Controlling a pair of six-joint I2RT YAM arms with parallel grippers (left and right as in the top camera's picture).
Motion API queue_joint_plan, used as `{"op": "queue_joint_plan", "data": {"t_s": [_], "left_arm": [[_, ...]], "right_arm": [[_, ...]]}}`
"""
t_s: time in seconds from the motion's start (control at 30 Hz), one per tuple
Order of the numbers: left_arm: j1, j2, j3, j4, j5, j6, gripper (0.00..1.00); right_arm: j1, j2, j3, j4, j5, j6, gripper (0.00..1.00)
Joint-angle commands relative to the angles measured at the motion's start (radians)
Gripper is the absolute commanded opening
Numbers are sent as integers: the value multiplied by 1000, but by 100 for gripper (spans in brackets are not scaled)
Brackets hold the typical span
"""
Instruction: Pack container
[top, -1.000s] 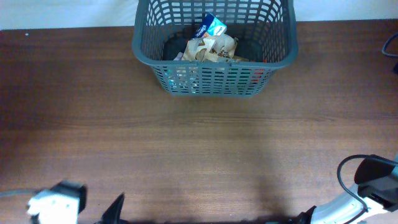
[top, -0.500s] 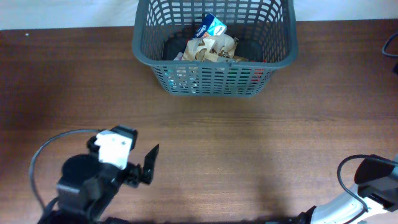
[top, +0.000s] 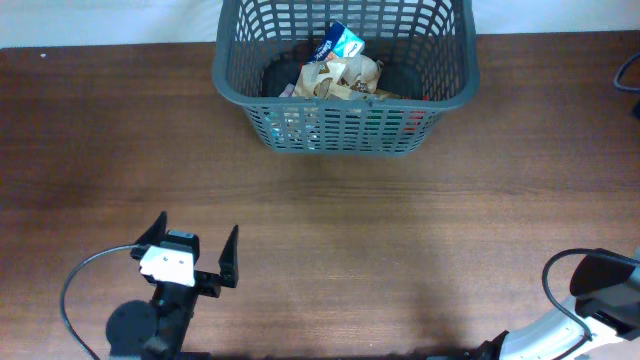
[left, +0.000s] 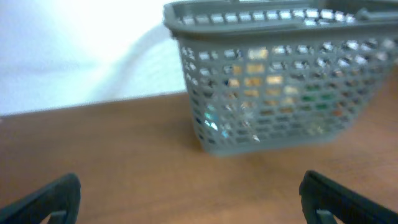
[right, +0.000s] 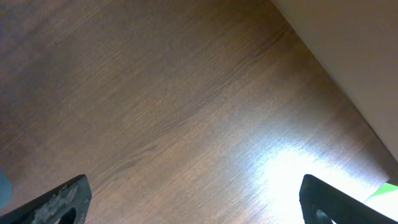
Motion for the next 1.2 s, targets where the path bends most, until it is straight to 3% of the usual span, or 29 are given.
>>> {"op": "queue_joint_plan", "data": {"t_s": [0.0, 0.47, 0.73, 0.9, 1.17], "left_arm": [[50, -60, -87, 95, 14, 15, 99], [74, -170, -319, 455, 18, 14, 99], [71, -170, -401, 453, 39, 10, 99], [71, -170, -407, 320, 40, 11, 99], [71, -170, -407, 325, 33, 15, 99]], "right_arm": [[-1, 4, -5, 0, -6, 11, 99], [-1, 4, -5, 0, -6, 11, 99], [-1, 4, -5, 0, -6, 11, 99], [-1, 4, -5, 0, -6, 11, 99], [-1, 4, -5, 0, -6, 11, 99]]}}
